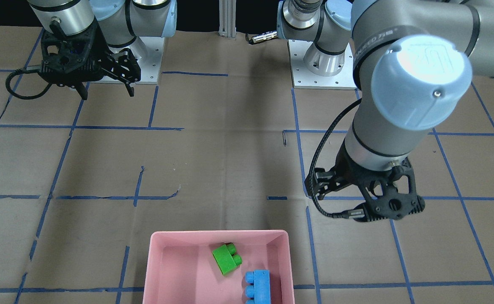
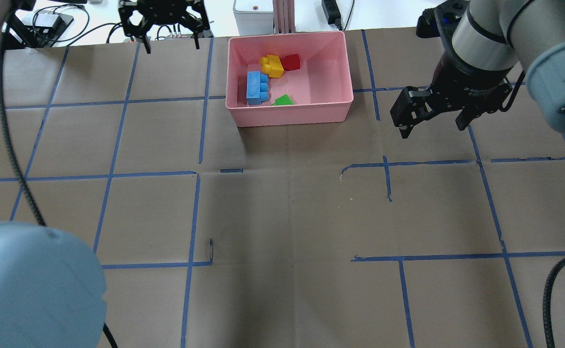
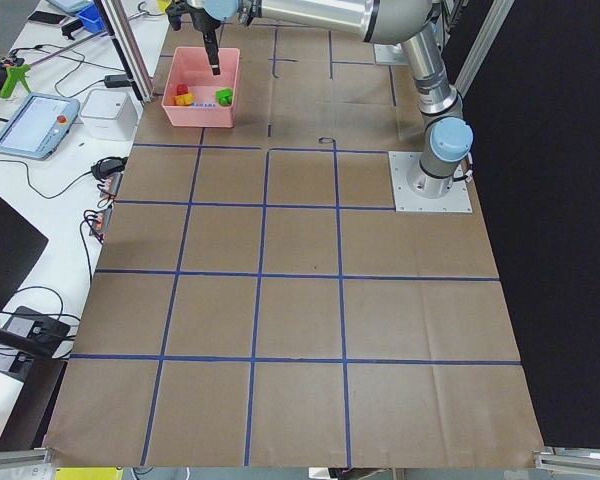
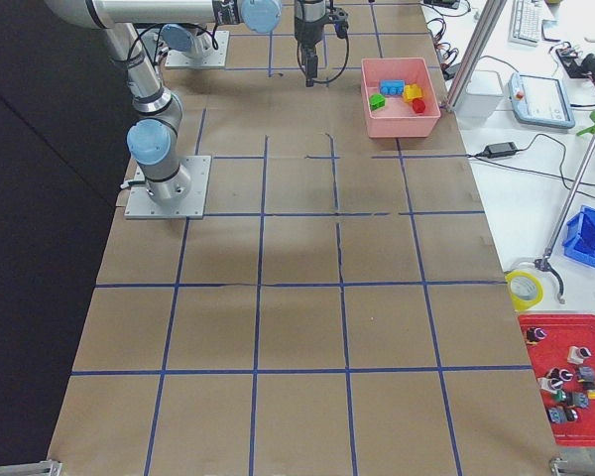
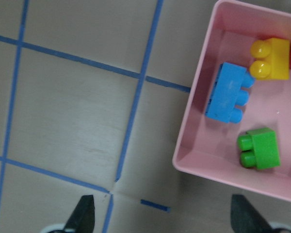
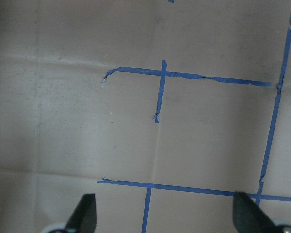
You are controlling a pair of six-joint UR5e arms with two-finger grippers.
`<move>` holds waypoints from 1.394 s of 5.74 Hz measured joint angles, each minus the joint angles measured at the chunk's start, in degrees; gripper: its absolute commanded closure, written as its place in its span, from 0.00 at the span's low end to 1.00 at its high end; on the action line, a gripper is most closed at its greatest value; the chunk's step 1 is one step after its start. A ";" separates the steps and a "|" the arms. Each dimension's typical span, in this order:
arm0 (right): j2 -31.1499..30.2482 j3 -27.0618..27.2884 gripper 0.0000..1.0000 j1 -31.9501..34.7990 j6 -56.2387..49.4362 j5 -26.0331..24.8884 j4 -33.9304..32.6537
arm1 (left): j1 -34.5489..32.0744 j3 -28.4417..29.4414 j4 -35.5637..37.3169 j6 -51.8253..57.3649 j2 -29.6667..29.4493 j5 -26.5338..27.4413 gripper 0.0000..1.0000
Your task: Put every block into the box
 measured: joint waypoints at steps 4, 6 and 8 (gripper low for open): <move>-0.46 -0.34 0.00 -0.10 -0.17 -0.20 0.68 | 1.89 -21.06 1.74 11.90 18.64 -7.26 0.00; -0.55 -0.44 0.00 -0.07 -0.10 0.05 0.70 | 1.93 -26.27 6.92 11.13 22.42 -7.11 0.00; -0.64 -0.74 0.00 -0.02 -0.04 0.08 0.43 | 2.97 -26.71 7.89 10.42 23.38 -7.13 0.00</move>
